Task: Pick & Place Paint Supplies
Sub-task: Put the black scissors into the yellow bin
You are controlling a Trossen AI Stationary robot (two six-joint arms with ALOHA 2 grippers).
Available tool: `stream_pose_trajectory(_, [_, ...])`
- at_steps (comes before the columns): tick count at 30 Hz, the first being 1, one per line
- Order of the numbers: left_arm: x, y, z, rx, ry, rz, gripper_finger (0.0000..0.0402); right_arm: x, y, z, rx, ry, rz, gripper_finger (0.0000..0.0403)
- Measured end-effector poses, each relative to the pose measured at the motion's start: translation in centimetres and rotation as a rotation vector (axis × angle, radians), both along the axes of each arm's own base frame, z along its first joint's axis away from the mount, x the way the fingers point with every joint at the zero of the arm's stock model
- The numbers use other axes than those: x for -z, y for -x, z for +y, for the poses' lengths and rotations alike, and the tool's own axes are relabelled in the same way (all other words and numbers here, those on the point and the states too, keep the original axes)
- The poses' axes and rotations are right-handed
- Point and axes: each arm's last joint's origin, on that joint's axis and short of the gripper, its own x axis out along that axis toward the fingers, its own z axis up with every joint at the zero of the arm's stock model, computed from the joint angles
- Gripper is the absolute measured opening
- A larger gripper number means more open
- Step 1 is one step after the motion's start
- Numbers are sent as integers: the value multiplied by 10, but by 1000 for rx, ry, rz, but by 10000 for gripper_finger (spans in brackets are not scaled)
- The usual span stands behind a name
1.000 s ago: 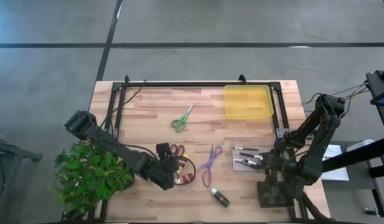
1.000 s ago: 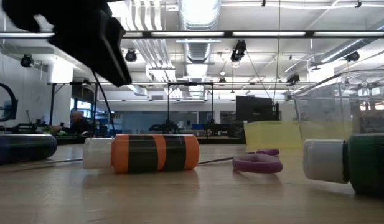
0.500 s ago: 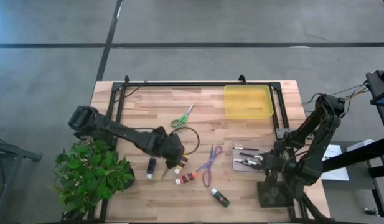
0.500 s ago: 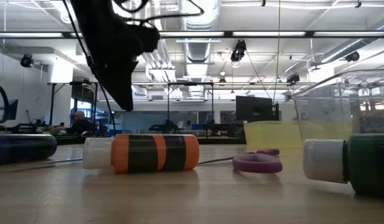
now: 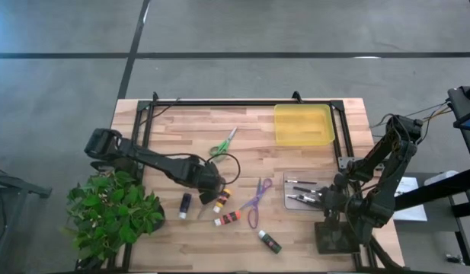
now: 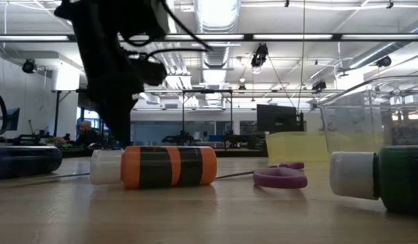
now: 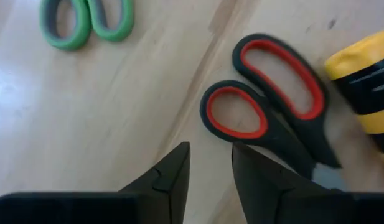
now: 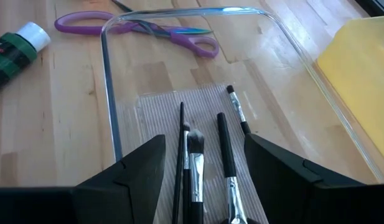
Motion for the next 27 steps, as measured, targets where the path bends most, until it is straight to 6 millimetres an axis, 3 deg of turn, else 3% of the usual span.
stream_pose_trajectory(6, [17, 5, 10, -26, 56, -21, 123, 0, 0, 0, -5, 4, 2, 218])
stream_pose_trajectory(19, [15, -5, 18, -30, 81, -96, 122, 0, 0, 1, -10, 3, 2, 218])
stream_pose_trajectory(27, [24, -8, 18, -31, 78, -81, 122, 0, 0, 1, -13, -1, 1, 218])
